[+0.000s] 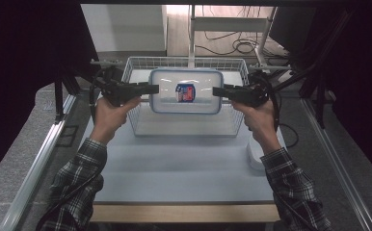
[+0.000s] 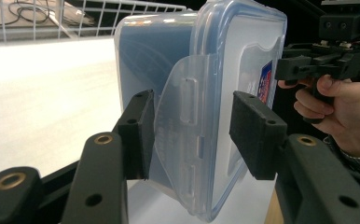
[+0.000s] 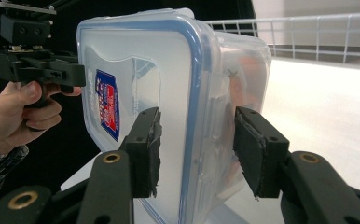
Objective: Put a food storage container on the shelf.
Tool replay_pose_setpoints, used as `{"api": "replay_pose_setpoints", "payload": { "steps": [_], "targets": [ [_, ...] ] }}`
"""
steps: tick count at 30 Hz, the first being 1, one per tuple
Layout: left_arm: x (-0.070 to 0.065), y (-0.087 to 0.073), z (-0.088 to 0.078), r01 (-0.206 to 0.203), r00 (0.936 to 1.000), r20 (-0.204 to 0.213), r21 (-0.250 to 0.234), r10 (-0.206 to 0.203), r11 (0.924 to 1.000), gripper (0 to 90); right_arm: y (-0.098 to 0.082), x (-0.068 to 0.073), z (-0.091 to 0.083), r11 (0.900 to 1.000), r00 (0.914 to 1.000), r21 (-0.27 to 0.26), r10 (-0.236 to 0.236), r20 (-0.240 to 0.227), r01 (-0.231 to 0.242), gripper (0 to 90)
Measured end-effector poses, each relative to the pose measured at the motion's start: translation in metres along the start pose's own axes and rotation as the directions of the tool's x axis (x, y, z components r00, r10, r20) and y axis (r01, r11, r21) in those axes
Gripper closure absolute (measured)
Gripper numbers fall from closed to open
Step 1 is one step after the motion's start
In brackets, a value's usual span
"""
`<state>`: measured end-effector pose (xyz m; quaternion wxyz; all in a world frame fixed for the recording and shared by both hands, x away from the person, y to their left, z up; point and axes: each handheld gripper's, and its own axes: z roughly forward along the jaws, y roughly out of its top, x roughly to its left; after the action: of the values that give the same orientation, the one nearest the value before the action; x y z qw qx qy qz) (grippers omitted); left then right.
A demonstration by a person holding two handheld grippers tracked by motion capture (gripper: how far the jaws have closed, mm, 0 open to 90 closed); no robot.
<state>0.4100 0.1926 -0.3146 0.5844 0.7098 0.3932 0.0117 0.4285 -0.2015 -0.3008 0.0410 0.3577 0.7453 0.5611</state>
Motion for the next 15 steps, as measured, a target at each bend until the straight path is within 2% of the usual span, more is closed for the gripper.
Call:
{"api": "replay_pose_setpoints", "payload": {
  "steps": [6, 9, 12, 15],
  "targets": [
    [0.009, 0.013, 0.006, 0.007, 1.0000, 0.000, -0.004, -0.007, 1.0000, 51.3, 0.014, -0.008, 0.005, 1.000, 0.9999, -0.012, 0.014, 0.004, -0.014, 52.6],
    [0.016, 0.014, 0.013, 0.016, 0.9999, 0.005, -0.001, -0.016, 0.9999, 51.2, 0.018, -0.015, 0.008, 0.999, 0.9996, -0.022, 0.026, 0.013, -0.026, 52.4],
    [0.021, 0.014, 0.019, 0.012, 0.9998, -0.013, 0.009, -0.012, 0.9999, 49.8, 0.020, -0.019, 0.011, 0.999, 0.9994, -0.025, 0.024, 0.026, -0.023, 52.4],
    [0.026, 0.015, 0.022, 0.023, 0.9997, -0.012, -0.009, -0.023, 0.9997, 49.3, 0.022, -0.022, 0.015, 0.999, 0.9989, -0.026, 0.030, 0.037, -0.029, 52.3]
  ]
}}
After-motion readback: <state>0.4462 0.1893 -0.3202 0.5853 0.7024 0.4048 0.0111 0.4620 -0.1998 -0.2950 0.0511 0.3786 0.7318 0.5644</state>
